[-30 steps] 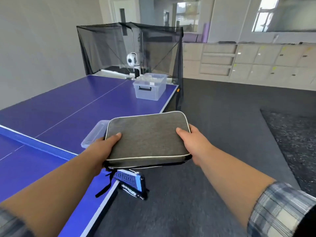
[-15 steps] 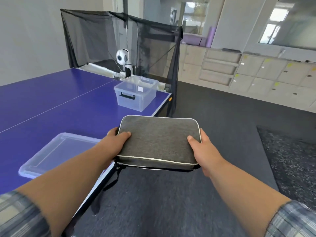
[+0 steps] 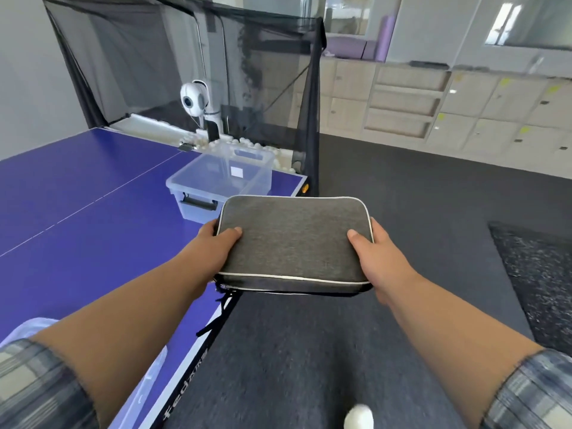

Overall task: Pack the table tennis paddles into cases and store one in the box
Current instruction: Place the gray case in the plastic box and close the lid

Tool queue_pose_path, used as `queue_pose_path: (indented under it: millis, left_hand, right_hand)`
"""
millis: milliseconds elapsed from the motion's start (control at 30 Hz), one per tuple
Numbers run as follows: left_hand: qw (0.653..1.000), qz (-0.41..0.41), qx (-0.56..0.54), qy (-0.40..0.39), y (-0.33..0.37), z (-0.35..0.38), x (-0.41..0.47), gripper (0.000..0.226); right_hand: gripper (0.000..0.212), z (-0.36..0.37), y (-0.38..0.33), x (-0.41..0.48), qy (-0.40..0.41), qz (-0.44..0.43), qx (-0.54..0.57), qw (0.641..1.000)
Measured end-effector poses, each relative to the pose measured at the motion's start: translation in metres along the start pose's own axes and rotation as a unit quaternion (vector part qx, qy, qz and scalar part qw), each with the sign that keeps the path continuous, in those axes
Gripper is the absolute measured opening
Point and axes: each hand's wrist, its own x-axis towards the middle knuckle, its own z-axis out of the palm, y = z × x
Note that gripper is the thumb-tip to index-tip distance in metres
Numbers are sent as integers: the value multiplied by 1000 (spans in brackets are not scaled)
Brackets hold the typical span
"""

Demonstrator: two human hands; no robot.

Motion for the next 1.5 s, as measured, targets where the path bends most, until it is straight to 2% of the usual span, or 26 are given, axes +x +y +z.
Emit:
queue_pose_path:
  millis: [200,400,567,833,1000,1100,1200,1400,1500]
  left_hand:
    - [997,-25,-7,70,27,39,106,67]
    - [985,-60,-47,156,60,56,199,65]
    - [970,-93,-75,213,66,44,267,65]
    - [953,-96,-139,250,76,14,403,64]
    - [934,-132,-188,276,60,7,456,63]
    - [907,-179,-234,301,39,10,481,61]
    - [869,-236,-266,345,20,15,503,55]
    - [747,-344,-340,457,0,31,534,48]
    - [711,-386,-334,483,-12,41,548,49]
  right_hand:
    - [51,15,-6,159,-77,-7,7,997]
    - [43,50,-50,303,-156,-21,-32,987]
    - [62,105,-80,397,-210,-23,-75,975]
    - [36,212,-138,537,-251,-51,-94,962]
    - [39,277,-146,608,-297,-17,-105,949]
    - [26,316,-131,639,-345,-2,-141,928]
    - [31,360,-112,667,-399,26,-185,898]
    - [43,430,-63,702,-490,62,-275,825]
    - [42,451,-46,707,-512,77,-304,800]
